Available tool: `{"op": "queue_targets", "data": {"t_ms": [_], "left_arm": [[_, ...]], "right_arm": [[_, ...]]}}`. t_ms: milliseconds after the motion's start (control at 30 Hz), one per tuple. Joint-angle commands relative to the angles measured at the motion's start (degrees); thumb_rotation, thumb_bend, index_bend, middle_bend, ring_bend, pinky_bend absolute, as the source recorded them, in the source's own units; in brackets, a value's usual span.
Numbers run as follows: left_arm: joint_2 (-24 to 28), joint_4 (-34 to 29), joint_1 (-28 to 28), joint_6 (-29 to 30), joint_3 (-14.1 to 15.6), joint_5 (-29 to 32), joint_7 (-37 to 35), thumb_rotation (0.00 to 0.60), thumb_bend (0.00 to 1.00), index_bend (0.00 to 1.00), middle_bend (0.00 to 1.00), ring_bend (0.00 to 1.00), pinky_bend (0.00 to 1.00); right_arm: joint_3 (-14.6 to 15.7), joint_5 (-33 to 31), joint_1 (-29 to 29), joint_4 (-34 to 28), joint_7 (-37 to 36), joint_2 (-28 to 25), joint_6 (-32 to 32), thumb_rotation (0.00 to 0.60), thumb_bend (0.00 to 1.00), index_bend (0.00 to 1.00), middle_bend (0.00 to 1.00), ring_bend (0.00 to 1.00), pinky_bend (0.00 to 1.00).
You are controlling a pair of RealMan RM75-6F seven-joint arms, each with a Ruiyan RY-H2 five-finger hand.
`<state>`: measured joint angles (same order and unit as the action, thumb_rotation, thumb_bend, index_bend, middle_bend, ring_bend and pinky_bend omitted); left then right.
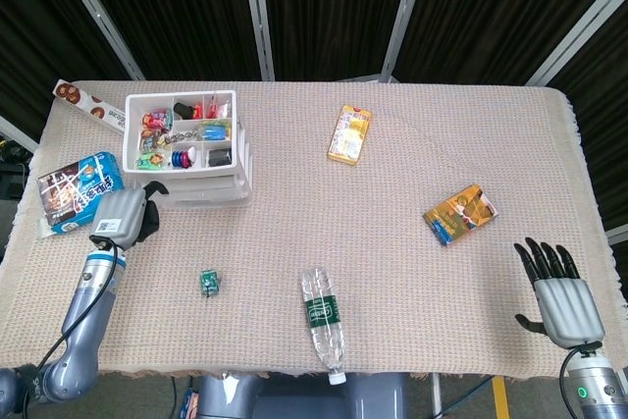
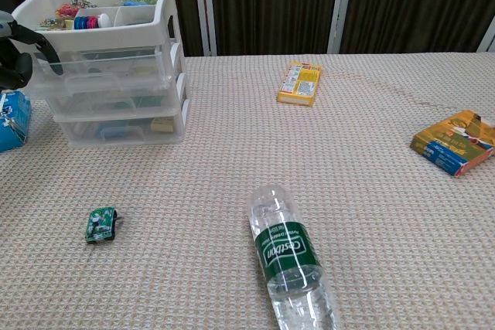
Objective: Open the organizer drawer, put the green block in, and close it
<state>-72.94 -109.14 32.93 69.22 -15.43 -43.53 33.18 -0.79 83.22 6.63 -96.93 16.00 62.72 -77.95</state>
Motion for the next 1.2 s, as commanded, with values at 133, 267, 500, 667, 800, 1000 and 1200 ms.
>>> {"op": "queue_targets", "data": {"t_ms": [133, 267, 500, 667, 800, 1000, 1200], "left_arm": [[2.8, -3.8, -1.0, -0.3, 1.6, -1.2, -1.8, 0.6, 0.9, 0.42, 0.85, 0.74, 0.54], [4.2, -5.6, -1.7, -0.6, 2.5, -2.0, -3.2, 0.6, 0.9, 0.42, 0.85, 0.74, 0.54], [6.3, -8.2, -3.6, -0.6, 5.7, -6.3, -5.4, 0.6, 0.9, 0.42, 0.85, 0.74, 0.54], [7.3, -9.0, -4.9, -0.8, 8.0, -9.1, -6.8, 0.6, 0.9, 0.42, 0.85, 0.74, 0.54], [7.8, -8.9, -5.5, -0.6, 8.8, -11.1, -7.9, 0.6, 0.89, 0.37, 0.84, 0.74, 0.54], [7.9, -8.2, -6.3, 0.5, 9.5, -15.1, -9.3, 0.6, 0.45, 0.14, 0.66, 0.56, 0.46], [7.8, -6.8, -7.4, 3.3, 11.2, -22.4, -8.1, 0.6, 0.25, 0.08, 0.39, 0.36, 0.36]], "right_arm": [[0.0, 0.0, 0.0, 0.0, -0.1, 0.0, -0.1, 0.6, 0.0, 0.05, 0.0, 0.0, 0.0], [0.0, 0.0, -0.1, -0.1, -0.1, 0.0, -0.1, 0.6, 0.0, 0.05, 0.0, 0.0, 0.0], [-0.1, -0.1, 0.0, -0.1, 0.1, 0.0, -0.1, 0.6, 0.0, 0.05, 0.0, 0.0, 0.0], [0.0, 0.0, -0.1, -0.2, 0.1, 0.0, -0.3, 0.6, 0.0, 0.05, 0.0, 0.0, 0.0], [-0.1, -0.2, -0.1, -0.2, 0.2, 0.0, -0.2, 0.6, 0.0, 0.05, 0.0, 0.0, 0.0], [-0.1, -0.2, -0.1, -0.2, 0.3, 0.0, -0.2, 0.6, 0.0, 0.05, 0.0, 0.0, 0.0], [-0.1, -0.2, -0.1, -0.1, 0.3, 0.0, -0.3, 0.6, 0.0, 0.05, 0.0, 0.0, 0.0]]}}
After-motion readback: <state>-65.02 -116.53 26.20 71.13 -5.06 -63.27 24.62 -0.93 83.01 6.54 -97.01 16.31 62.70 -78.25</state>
